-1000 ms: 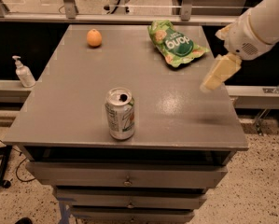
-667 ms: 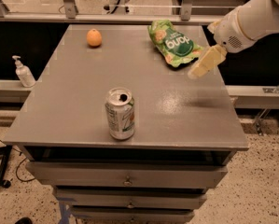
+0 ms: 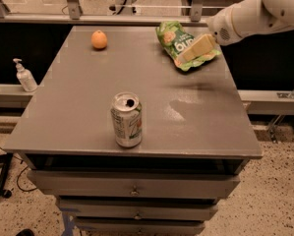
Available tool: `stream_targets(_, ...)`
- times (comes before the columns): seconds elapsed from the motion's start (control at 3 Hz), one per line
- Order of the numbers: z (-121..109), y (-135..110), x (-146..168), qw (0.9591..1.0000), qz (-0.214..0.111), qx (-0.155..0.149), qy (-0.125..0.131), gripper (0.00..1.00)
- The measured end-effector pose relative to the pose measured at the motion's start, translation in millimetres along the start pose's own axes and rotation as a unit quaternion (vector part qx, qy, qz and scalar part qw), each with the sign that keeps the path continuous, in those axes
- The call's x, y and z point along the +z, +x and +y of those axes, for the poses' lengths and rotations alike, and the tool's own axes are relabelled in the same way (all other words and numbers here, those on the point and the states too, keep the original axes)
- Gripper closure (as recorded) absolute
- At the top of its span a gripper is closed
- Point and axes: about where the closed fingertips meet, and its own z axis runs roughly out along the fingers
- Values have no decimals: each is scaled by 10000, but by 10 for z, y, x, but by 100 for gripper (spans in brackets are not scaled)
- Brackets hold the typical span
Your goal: Move green rice chip bag near 7up can
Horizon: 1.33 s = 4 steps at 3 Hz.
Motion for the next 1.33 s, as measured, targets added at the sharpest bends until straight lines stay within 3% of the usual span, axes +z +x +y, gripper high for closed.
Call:
stream_targets(0.33,-185,-172,345,9995,-286,132,76,0)
stream_targets(0.67,-333,-233,641,9993,-291,83,216,0)
stream_targets(1.0,-480,-176,875,9993,-94,36,360,0)
stream_targets(1.33,-549,-94,997,9990,8,25,438,18)
